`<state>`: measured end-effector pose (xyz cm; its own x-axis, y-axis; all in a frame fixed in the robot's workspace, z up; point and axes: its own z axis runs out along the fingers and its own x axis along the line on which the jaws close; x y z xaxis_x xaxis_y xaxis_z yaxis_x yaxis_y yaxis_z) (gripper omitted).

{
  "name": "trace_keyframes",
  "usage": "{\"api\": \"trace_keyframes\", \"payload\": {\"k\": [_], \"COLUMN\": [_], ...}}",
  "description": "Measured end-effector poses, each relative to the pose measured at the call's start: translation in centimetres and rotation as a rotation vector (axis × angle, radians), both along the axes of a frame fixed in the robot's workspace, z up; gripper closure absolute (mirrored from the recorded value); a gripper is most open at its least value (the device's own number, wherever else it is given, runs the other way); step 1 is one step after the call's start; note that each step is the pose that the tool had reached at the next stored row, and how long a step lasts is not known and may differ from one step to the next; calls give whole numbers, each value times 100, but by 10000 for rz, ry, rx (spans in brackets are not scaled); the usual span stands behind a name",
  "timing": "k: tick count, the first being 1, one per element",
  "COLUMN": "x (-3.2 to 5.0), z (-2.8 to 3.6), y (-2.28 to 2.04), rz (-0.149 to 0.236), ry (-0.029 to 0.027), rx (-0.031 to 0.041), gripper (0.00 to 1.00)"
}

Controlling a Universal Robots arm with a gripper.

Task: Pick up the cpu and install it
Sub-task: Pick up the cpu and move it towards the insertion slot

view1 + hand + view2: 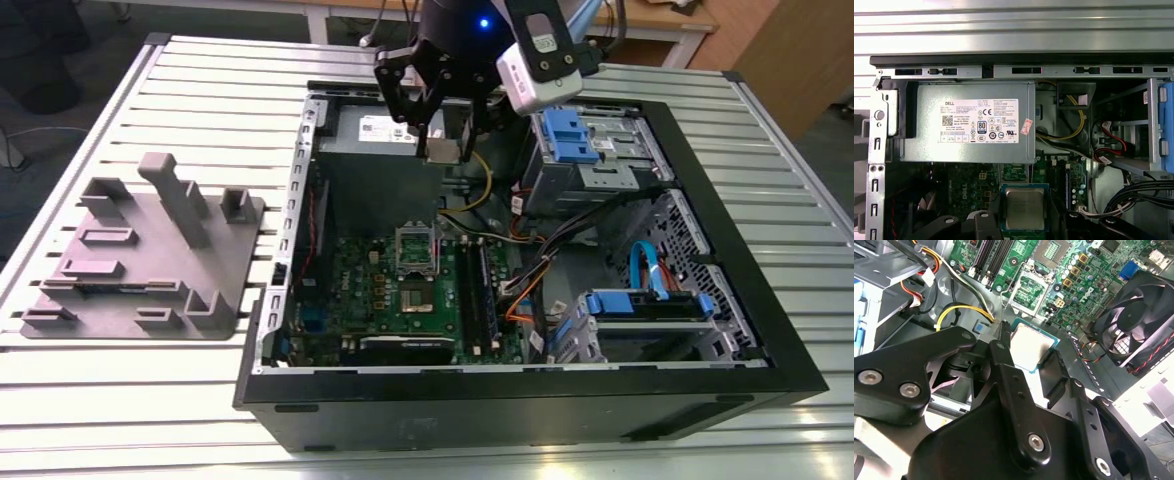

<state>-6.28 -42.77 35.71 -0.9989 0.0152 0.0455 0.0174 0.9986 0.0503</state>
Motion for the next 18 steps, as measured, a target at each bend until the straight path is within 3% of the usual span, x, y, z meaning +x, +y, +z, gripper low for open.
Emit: {"api": "trace_keyframes", "payload": {"k": [4,8,18], "x": [0,-1,-14], "z": [-1,-12,-87], "y": [-4,-39,-97], "rz": [0,0,0], "ry": [0,0,0], "rx": [1,0,1], "gripper": [53,53,53]}}
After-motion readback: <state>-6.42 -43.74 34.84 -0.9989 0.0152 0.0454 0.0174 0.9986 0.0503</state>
